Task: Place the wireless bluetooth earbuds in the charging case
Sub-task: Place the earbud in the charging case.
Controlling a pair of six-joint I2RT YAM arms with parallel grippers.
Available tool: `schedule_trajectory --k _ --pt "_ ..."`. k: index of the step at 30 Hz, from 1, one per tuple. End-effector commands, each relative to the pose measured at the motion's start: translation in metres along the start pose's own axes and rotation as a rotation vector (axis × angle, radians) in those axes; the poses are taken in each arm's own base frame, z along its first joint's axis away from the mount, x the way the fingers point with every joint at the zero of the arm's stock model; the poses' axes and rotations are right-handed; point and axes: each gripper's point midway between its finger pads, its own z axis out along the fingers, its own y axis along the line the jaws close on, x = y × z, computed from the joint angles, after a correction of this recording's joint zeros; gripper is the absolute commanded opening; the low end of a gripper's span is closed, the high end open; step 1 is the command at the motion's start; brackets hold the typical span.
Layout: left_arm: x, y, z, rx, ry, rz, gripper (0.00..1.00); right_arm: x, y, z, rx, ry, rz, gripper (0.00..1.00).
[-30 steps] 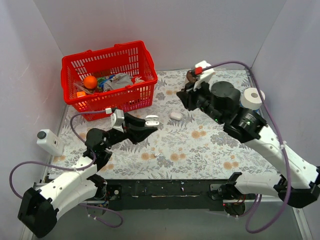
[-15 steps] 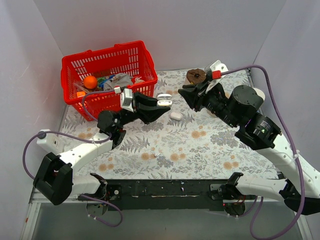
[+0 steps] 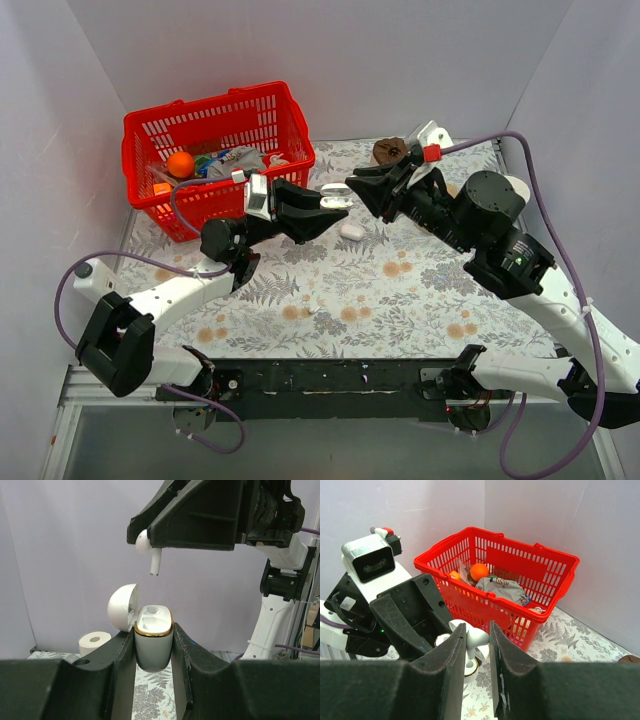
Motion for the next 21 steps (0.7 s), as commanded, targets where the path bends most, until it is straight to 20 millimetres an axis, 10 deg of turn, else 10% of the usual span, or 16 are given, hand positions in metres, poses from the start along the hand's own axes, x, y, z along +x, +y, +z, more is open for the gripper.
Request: schedule_trajectory --k 1,21 --pt "-0.022 -0.008 0.008 0.032 -0.068 0.031 0.00 -0.013 0.007 -0.002 -0.033 -0.067 -0.017 0.01" --pt "-0.021 -0.002 0.012 0.003 -0.080 0.011 0.00 0.005 0.002 0.001 -0.006 -0.041 -0.045 0.01"
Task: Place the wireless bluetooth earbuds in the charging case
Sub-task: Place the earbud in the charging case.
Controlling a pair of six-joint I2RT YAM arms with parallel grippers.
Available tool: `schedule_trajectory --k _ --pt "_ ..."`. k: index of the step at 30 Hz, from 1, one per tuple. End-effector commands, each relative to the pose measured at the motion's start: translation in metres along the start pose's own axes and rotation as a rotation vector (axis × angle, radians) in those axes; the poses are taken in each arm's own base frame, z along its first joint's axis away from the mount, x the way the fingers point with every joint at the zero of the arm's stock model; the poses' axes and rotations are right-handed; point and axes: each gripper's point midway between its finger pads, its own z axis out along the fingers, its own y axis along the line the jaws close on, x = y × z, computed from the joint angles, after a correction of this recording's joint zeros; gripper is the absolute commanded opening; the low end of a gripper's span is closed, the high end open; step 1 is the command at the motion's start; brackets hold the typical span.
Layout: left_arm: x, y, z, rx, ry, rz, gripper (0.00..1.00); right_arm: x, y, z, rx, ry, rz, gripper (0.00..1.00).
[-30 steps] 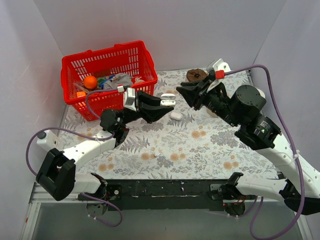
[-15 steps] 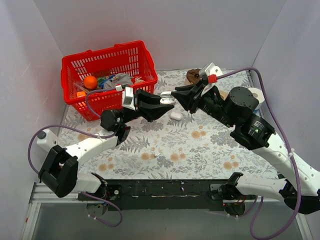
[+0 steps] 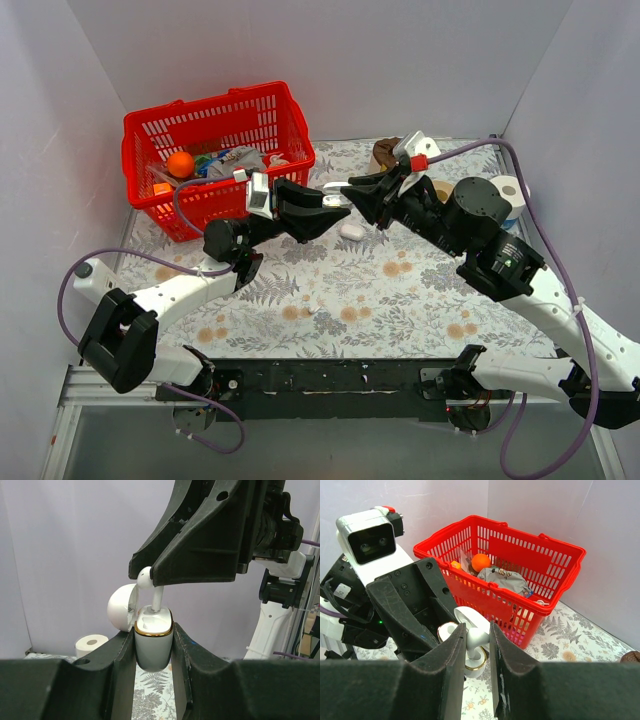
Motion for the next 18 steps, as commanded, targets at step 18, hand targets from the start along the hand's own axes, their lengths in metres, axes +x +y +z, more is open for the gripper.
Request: schedule_trajectory --k 18 --pt "-0.023 -0.005 0.008 0.009 -0.059 0.044 0.00 -0.002 0.000 -0.003 -0.004 -0.022 -0.047 0.01"
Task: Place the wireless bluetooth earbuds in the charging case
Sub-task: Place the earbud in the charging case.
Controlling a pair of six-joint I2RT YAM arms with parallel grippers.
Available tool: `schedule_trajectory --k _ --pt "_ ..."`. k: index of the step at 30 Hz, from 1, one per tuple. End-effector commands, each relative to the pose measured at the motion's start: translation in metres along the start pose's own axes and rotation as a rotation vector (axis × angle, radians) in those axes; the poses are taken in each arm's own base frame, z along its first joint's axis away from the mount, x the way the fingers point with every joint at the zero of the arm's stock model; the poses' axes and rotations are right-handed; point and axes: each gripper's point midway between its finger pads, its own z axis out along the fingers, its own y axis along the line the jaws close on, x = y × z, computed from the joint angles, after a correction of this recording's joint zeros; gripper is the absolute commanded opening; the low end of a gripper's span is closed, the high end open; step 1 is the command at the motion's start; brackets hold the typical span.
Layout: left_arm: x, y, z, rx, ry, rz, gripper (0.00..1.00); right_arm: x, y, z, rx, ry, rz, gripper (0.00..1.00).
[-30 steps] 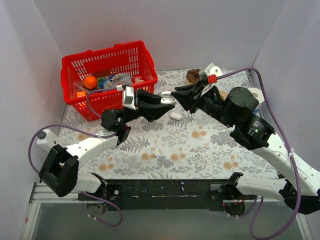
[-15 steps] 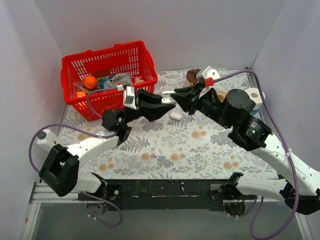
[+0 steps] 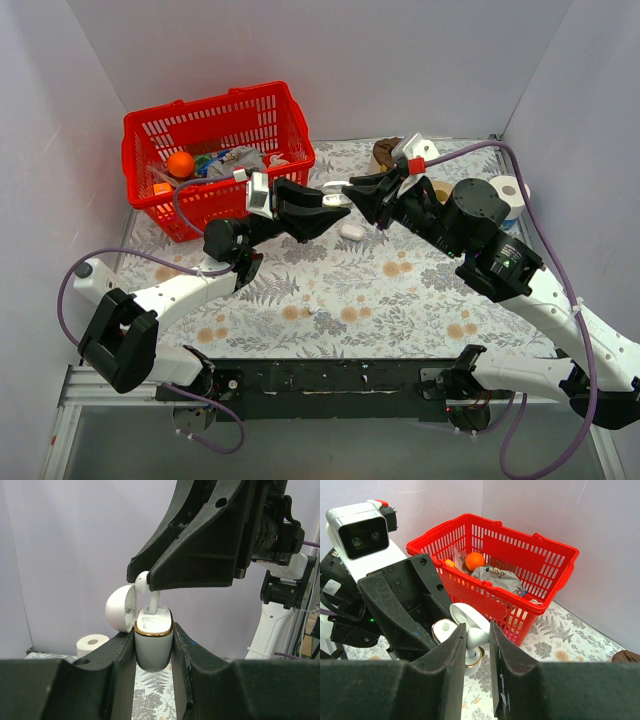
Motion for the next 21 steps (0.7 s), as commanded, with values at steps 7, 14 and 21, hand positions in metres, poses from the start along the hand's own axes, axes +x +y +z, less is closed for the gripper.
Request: schedule_trajectory --k 7,14,21 --pt "-0.0239 -0.0050 0.0089 0.015 -0.061 0.048 0.00 -0.0015 0.0066 -0.0020 -0.032 -0.005 -0.010 0.01" --pt "-0.0223 -0.0027 0.0111 0.019 -0.060 0.046 0.00 0.0003 0.0084 0.0005 -0.040 0.010 -0.008 0.01" --pt "-0.0246 -0.0025 0.0136 0.027 -0.067 0.050 0.00 0.0040 0.0082 0.0010 -0.037 0.025 -0.008 0.01"
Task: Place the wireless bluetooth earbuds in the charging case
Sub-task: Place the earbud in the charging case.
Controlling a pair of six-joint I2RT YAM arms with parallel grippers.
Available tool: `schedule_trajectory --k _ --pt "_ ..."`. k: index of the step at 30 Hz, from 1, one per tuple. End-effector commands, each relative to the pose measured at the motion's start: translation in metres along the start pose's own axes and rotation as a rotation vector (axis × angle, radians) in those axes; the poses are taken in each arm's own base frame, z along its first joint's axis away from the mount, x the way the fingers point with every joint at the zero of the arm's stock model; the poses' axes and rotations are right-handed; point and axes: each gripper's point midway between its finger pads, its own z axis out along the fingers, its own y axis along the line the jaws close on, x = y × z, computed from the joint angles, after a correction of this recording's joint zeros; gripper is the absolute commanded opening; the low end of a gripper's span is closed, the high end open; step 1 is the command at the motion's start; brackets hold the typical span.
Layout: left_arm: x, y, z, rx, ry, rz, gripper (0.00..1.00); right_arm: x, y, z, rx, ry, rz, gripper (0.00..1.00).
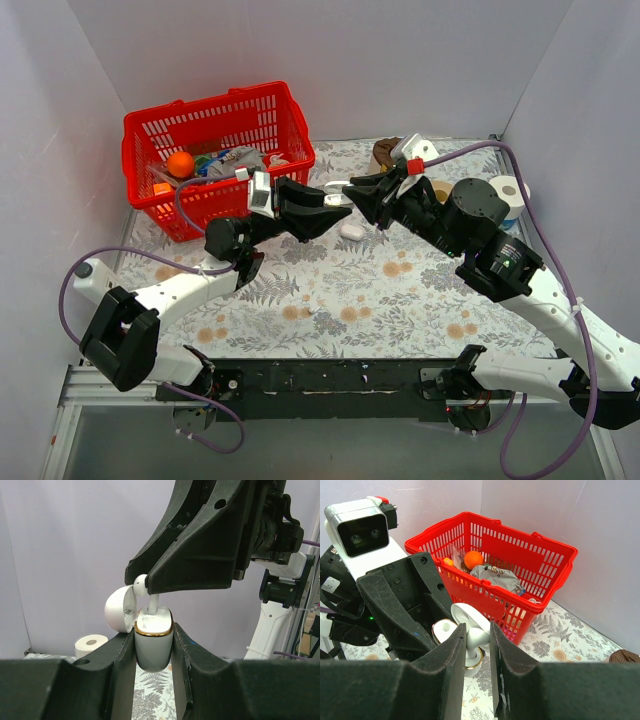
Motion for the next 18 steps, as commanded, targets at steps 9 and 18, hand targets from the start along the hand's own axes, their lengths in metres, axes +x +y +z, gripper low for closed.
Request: schedule_trajectory --k 9,18 --pt "-0.027 -0.004 0.012 0.023 -0.069 0.054 0.00 -0.004 0.004 0.000 -0.009 0.005 0.009 0.14" --pt "-0.025 -0.005 0.010 0.020 -0.067 0.051 0.00 -0.013 -0.005 -0.004 0.044 -0.026 0.019 0.29"
